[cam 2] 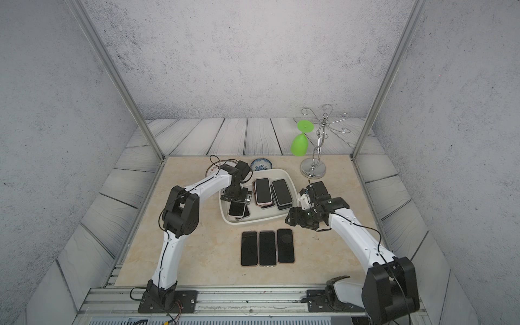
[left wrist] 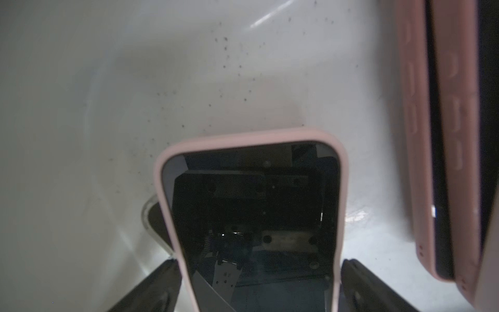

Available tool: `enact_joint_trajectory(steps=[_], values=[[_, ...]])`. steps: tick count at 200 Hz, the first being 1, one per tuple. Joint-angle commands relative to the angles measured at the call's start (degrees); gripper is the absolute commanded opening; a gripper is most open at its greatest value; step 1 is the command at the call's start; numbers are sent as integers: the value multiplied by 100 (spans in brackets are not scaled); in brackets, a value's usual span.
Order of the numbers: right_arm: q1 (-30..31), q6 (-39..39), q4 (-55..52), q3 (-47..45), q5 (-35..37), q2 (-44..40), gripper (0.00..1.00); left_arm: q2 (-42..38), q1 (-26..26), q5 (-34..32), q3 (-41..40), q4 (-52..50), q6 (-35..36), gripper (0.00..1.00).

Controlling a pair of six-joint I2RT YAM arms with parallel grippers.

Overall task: Take the phone out of the storage box
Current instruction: Pick up the phone from the storage box.

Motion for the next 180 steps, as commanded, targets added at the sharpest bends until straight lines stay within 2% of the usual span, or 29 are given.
enact_joint_trajectory(steps=[1, 18, 50, 73, 95, 132, 180], values=[[47, -83, 54, 122, -152, 63, 74, 189, 46, -119, 31, -239, 97, 100], [68, -63, 135, 103, -232, 125, 73, 240, 55, -144, 42, -273, 141, 93], [82, -86, 219, 197, -283, 236, 73, 79, 47, 8, -46, -169, 211, 68], [90, -106, 265, 477, -388, 409, 73, -212, 46, 49, -126, -151, 304, 55], [83, -110, 338, 864, -557, 625, 72, -785, 46, 245, -378, -4, 399, 52], [80, 25, 610, 1698, -741, 1079, 71, -1933, 46, 1013, -1100, 365, 686, 49], [134, 512, 956, 2897, -1543, 2281, 69, -2566, 46, 1580, -1396, 306, 845, 49]])
